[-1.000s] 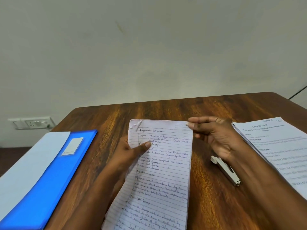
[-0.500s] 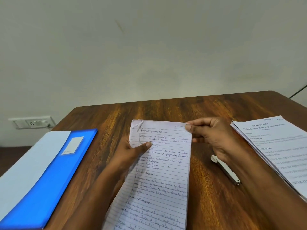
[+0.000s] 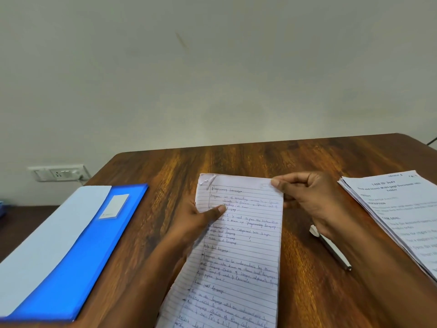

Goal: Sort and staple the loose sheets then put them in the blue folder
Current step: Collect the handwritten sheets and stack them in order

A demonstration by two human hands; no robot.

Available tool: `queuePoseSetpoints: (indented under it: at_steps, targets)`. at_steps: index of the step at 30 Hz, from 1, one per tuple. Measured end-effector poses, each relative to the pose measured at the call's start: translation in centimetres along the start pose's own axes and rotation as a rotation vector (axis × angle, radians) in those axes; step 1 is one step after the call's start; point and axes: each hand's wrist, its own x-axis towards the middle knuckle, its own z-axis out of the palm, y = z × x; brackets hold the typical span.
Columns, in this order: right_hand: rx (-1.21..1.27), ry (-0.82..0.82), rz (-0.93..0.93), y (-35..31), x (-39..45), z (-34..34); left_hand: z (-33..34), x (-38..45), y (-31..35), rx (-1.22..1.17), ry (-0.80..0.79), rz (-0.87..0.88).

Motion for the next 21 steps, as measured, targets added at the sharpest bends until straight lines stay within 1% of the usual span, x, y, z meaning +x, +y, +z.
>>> queuePoseSetpoints:
  at_steps: [7,14,16,19,21]
  targets:
    - [-0.045,0.073,0.041,0.6,0.7,0.0,0.3,0.1,-0.4,-0.016,-0.037,-0.043]
    - [-0.063,0.027,-0.06,2.2,0.7,0.7,1.5,0.0,-0.5,-0.026,-0.055,-0.038]
    - [-0.078,0.007,-0.07,2.7,0.9,0.6,1.6,-0.1,-0.2,0.012,-0.001,0.014]
    - [-0.097,-0.021,-0.078,2.9,0.8,0.7,1.6,-0.3,0.5,0.154,0.215,0.16]
    - [-0.068,-0.048,-0.065,3.0,0.5,1.1,1.6,-0.4,0.9,0.213,0.323,0.238]
